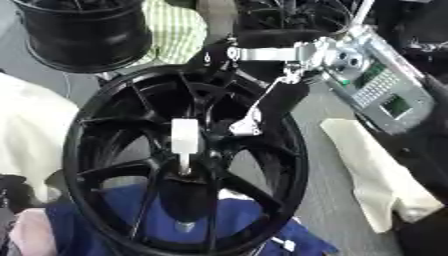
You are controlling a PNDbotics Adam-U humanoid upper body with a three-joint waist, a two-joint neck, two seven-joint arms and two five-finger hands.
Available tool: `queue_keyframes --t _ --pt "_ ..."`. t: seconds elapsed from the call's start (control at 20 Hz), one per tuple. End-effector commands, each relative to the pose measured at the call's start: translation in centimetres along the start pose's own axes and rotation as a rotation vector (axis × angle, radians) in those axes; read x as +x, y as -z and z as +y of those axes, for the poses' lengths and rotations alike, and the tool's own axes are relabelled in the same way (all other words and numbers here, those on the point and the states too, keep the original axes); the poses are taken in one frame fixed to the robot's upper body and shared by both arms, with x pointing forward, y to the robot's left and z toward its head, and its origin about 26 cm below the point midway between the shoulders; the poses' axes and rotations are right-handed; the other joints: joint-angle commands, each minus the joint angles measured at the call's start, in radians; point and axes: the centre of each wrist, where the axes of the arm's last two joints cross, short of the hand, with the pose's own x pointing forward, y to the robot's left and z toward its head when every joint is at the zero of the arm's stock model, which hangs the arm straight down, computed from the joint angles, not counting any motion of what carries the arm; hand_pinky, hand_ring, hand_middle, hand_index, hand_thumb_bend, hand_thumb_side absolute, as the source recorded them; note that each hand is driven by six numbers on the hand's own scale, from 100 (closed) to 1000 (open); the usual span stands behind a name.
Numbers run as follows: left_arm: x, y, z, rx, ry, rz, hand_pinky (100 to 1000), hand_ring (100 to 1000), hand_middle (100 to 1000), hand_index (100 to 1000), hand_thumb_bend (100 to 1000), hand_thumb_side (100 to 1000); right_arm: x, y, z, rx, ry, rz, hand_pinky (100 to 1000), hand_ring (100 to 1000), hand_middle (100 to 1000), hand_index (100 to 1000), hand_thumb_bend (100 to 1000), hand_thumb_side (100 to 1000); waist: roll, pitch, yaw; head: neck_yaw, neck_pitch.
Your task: Pull the pin out of the wheel hub.
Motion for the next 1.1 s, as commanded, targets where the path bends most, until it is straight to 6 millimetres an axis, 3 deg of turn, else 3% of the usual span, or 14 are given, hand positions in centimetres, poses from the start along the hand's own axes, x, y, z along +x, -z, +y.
queue_keyframes --t 0.05,1.1 --pt "1.1 0.3 0.6 -0.003 0.028 -0.030 669 622 579 740 100 683 -0.6 0.1 -0.7 -0.016 -0.016 0.020 743 853 923 952 383 253 0.009 -0.010 0.000 -0.006 -0.006" --pt "1.1 0.5 0.4 -0.011 0.029 -0.030 669 622 579 738 100 681 -0.9 3.2 1.0 0.079 0.024 -0.028 716 832 891 940 393 279 0.012 -0.012 0.007 -0.021 -0.003"
